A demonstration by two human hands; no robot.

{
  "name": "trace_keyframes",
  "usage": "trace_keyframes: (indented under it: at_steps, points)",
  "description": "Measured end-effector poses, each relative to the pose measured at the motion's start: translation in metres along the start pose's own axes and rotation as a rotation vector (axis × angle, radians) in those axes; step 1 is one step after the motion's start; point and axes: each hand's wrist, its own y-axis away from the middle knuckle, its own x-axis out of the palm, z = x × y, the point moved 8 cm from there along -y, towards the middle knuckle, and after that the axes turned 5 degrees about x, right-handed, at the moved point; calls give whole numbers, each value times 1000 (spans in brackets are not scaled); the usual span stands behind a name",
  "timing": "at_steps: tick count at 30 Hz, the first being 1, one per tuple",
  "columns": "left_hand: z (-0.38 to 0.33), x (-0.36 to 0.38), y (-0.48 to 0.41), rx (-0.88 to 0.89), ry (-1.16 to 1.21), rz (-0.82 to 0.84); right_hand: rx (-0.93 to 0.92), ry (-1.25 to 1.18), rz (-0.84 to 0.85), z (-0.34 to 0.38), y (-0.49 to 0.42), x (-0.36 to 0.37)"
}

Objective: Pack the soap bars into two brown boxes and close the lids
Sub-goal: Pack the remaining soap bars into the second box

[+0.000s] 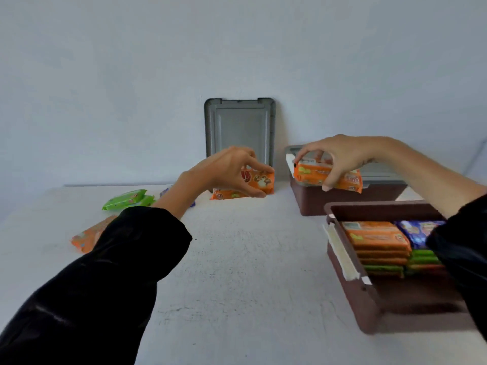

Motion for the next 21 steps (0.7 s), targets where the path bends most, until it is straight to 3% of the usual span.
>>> trace_keyframes:
  at_steps: [10,21]
  points:
    - [-158,43,-100,222,-37,132,-3,51,94,-123,95,33]
    - [-244,129,-111,150,64,271,-172,145,245,-165,137,118]
